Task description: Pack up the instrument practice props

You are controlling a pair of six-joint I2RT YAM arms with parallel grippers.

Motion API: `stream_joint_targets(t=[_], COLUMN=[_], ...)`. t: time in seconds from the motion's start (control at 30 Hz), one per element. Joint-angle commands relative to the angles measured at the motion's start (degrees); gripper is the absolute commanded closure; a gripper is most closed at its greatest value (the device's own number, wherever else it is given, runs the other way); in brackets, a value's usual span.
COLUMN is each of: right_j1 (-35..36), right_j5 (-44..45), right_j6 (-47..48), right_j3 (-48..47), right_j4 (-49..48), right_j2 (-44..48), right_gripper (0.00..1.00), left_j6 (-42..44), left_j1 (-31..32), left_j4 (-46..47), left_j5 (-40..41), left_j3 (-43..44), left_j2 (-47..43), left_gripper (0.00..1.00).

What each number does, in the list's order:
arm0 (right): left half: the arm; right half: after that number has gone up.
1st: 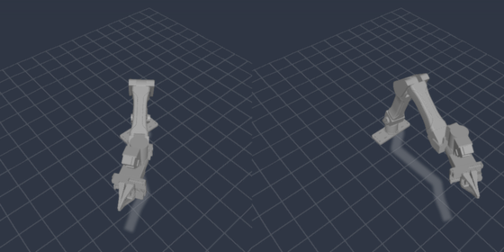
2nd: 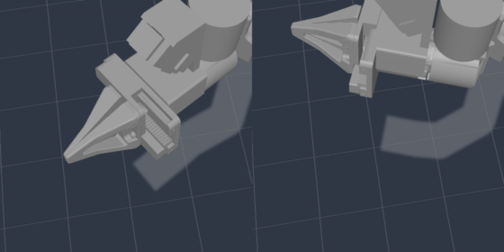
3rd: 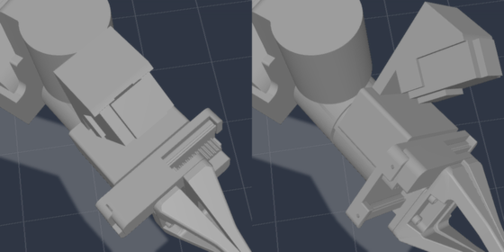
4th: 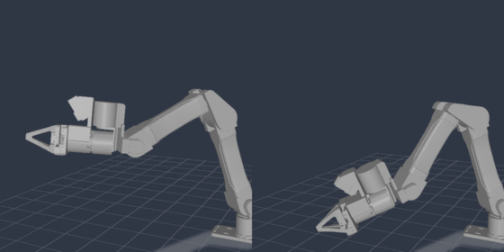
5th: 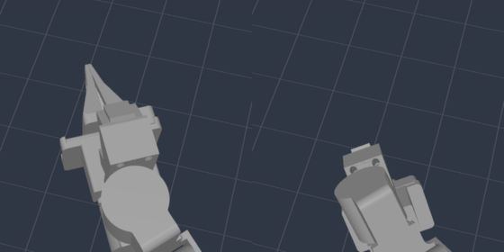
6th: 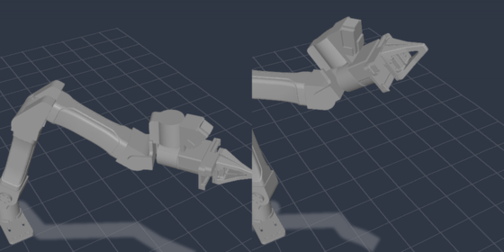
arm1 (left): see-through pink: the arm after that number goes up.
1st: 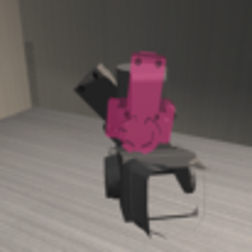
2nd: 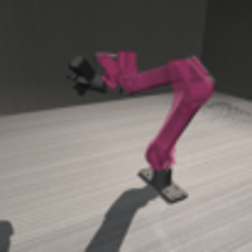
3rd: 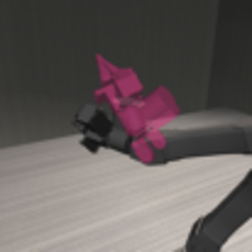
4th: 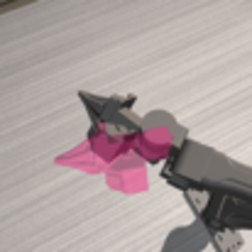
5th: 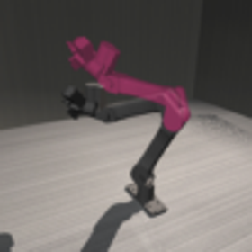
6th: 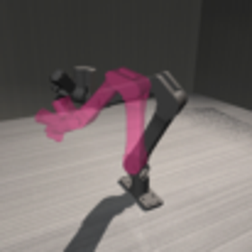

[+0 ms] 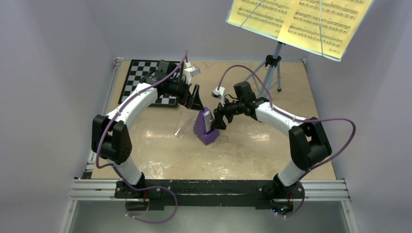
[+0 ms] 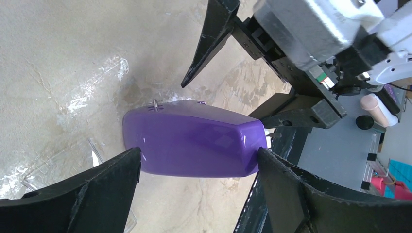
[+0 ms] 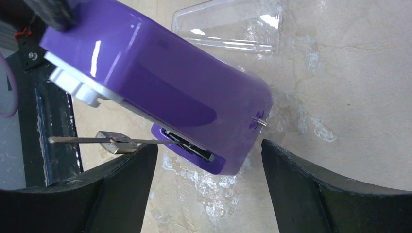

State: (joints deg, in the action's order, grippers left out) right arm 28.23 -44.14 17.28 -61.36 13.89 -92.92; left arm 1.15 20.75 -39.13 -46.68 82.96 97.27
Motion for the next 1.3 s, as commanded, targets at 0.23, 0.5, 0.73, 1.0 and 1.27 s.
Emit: stream_joint_targets(t=[0.23, 0.5, 0.73, 1.0, 1.27], right_j1=[-0.45, -2.01, -2.47, -3.05, -3.58], right_j5=[2.12, 1.92, 2.19, 2.74, 1.00], right_j6=[-6.03, -8.76, -8.82, -11.95, -12.69], right_j3=[-3.00, -3.74, -4.00, -5.18, -7.98], right_j4=[-2.23, -2.07, -1.46, -0.94, 0.95], right_j2=[-2.18, -3.29, -3.55, -4.91, -6.93], right_gripper=[0.19, 0.20, 0.20, 0.21, 0.23], left_j6=[7.20, 8.42, 8.78, 9.75, 10.96], left_j1=[1.27, 2.16, 2.27, 2.45, 3.27], left_j4=[-3.35, -3.71, -3.61, -4.02, -4.61], left_j5=[7.26, 7.29, 7.69, 8.09, 7.83], left_j3=[-3.93, -5.77, -5.57, -5.90, -6.05], left_j2=[1.20, 0.46, 0.63, 0.75, 1.08], left_gripper=[0.10, 0.13, 0.14, 0.15, 0.17])
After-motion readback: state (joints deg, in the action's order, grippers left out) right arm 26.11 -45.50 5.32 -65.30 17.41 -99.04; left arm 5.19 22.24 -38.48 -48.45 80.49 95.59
